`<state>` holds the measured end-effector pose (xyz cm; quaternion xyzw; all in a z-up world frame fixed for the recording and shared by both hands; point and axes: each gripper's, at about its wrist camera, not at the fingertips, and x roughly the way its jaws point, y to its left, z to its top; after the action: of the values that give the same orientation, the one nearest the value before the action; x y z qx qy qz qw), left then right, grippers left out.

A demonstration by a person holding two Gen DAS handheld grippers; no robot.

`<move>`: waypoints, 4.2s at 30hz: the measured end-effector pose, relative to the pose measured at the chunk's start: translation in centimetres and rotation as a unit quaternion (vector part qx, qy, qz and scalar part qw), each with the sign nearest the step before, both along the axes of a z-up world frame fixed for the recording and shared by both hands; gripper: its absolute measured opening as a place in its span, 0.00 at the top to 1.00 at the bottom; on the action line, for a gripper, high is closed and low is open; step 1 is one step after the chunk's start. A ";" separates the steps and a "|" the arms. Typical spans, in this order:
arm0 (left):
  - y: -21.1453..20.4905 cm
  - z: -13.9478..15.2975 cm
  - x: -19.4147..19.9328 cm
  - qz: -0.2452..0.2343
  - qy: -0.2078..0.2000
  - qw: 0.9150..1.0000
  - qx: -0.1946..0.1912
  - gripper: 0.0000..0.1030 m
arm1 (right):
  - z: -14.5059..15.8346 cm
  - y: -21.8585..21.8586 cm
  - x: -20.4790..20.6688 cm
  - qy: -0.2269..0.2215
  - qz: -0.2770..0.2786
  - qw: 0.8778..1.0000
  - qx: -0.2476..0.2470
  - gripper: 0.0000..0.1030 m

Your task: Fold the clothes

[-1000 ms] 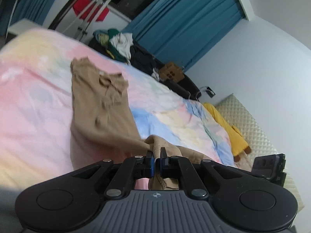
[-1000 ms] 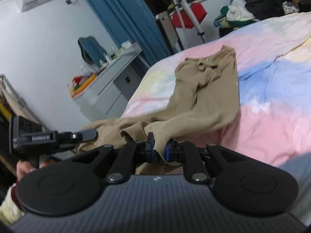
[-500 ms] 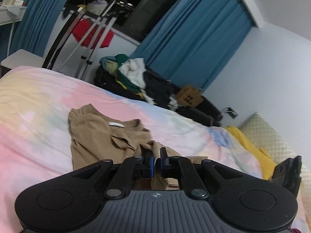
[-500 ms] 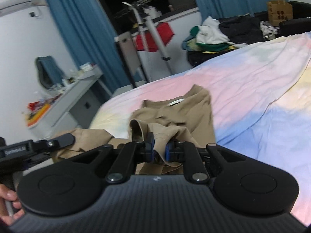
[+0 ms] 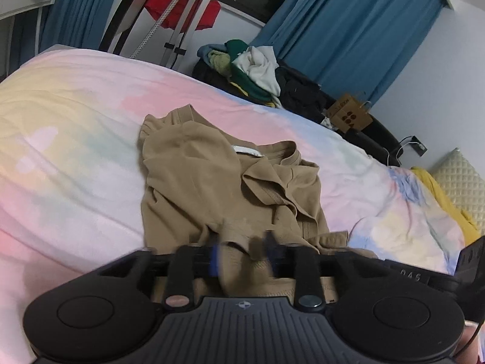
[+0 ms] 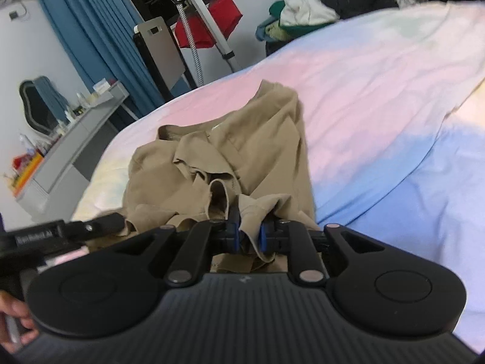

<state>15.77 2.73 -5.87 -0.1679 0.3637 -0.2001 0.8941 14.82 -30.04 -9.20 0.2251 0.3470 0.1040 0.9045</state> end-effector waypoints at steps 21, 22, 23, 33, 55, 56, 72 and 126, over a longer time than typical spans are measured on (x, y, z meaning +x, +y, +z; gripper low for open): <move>-0.9 0.7 -10.0 0.012 -0.043 0.989 0.137 0.41 | 0.7 1.9 -7.0 0.010 0.015 0.996 -0.089 0.76; -0.6 0.1 -9.6 0.020 -0.032 0.989 0.145 0.41 | 0.0 1.9 -6.7 0.023 0.016 0.996 -0.090 0.77; -0.2 -0.5 -9.1 0.029 -0.021 0.988 0.149 0.41 | -0.7 2.0 -6.3 0.037 0.016 0.995 -0.093 0.77; 1.1 -0.8 -9.4 0.050 0.010 0.990 0.134 0.42 | -0.7 0.6 -7.1 0.050 0.002 0.998 -0.041 0.77; 0.6 -6.1 -11.7 0.054 0.173 0.957 -0.228 0.24 | 1.4 0.9 -8.4 0.035 0.034 0.994 0.093 0.76; 0.4 -6.0 -11.9 0.051 0.168 0.959 -0.223 0.23 | 1.3 0.8 -8.3 0.036 0.035 0.993 0.102 0.76; 0.4 -7.3 -11.1 0.093 0.168 0.936 -0.294 0.31 | 1.2 -0.8 -8.8 0.035 0.026 0.980 0.195 0.75; 1.7 -7.7 -11.2 0.168 0.130 0.945 -0.250 0.61 | -6.2 0.7 -13.2 0.163 -0.075 0.849 0.498 0.20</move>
<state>4.52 4.42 -13.61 -0.4695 0.3816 -0.1078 0.7889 1.59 -29.33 -15.42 0.6841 0.3734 0.1564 0.6067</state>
